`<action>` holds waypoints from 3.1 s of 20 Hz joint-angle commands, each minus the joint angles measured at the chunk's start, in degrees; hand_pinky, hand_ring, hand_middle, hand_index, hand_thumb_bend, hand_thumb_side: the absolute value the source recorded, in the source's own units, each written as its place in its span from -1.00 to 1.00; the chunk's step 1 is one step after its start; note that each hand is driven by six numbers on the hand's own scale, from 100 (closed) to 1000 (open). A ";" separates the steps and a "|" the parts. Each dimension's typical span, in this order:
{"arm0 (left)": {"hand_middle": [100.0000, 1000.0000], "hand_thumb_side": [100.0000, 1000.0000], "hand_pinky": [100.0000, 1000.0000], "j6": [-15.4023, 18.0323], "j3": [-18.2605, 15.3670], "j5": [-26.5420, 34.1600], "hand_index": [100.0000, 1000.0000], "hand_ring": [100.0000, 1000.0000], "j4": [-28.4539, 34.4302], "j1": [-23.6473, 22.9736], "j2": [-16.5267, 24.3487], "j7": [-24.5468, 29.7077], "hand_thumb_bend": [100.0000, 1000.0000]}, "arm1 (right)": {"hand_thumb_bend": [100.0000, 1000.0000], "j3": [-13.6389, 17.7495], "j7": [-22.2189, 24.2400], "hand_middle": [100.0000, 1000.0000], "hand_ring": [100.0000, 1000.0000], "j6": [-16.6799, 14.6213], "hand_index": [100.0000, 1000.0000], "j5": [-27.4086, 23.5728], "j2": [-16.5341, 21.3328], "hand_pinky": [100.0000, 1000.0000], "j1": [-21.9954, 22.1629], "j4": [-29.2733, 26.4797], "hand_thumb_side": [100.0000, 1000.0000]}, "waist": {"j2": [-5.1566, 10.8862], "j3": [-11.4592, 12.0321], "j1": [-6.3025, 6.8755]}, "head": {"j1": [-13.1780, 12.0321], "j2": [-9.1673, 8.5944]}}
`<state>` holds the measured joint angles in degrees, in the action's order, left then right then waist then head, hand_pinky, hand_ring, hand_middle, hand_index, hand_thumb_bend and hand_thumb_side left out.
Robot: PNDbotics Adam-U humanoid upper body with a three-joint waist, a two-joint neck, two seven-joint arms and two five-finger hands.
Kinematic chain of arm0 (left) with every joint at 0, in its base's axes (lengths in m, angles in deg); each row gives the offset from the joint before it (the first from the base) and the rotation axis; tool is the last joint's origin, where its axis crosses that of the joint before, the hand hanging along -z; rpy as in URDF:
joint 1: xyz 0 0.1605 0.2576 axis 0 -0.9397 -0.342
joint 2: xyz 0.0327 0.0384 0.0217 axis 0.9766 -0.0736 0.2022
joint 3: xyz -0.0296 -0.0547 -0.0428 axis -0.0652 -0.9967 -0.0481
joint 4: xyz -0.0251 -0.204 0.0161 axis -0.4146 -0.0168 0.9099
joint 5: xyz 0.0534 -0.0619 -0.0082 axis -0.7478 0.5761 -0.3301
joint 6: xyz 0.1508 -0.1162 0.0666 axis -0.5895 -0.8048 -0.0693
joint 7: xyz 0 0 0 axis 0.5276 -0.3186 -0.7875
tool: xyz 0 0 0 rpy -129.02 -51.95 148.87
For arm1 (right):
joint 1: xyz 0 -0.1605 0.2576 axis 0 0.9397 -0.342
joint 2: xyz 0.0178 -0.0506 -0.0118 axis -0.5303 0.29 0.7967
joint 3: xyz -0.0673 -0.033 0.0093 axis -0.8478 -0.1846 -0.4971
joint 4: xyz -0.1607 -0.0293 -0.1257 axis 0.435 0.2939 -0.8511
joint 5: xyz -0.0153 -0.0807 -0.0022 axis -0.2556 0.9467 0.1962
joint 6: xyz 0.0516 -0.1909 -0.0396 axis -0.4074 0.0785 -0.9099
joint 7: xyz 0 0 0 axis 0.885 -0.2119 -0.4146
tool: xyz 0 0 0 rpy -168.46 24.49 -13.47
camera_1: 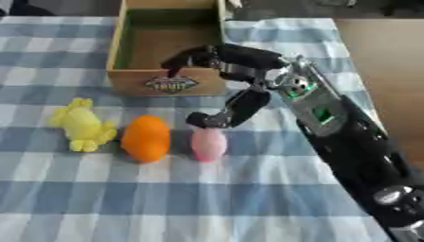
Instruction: Pick up objects on the table and place them in the box.
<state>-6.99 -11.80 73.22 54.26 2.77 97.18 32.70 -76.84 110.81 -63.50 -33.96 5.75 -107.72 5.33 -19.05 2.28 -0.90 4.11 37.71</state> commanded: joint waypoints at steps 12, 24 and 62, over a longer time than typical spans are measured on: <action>0.27 0.53 -0.23 0.01 0.12 0.25 0.52 0.37 0.97 0.70 0.64 0.40 -1.00 | -0.38 -2.99 18.56 0.65 0.93 -19.01 1.00 4.91 6.30 1.00 1.67 1.18 -0.06 | 0.66 0.13 -0.37 | -0.12 -0.79; 0.27 0.53 -0.23 -0.04 0.19 0.28 0.52 0.37 0.97 0.78 0.53 0.52 -1.00 | -0.43 -4.33 18.56 0.60 0.91 -19.01 0.99 8.55 7.34 0.98 4.29 1.69 -0.04 | 0.42 0.16 -0.32 | 0.00 -1.09; 0.28 0.53 -0.23 -0.25 0.20 0.35 0.52 0.39 0.97 0.57 0.24 0.64 -1.00 | -1.00 2.96 18.56 -0.46 0.36 -10.76 0.10 -5.52 4.53 0.60 2.13 -2.71 -1.00 | 0.53 0.23 -0.13 | -0.01 -1.17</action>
<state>-7.16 -11.46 73.25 54.26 3.05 97.17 33.29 -74.98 114.33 -59.99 -37.76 9.27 -104.42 4.13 -20.05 2.52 -1.12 4.12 36.74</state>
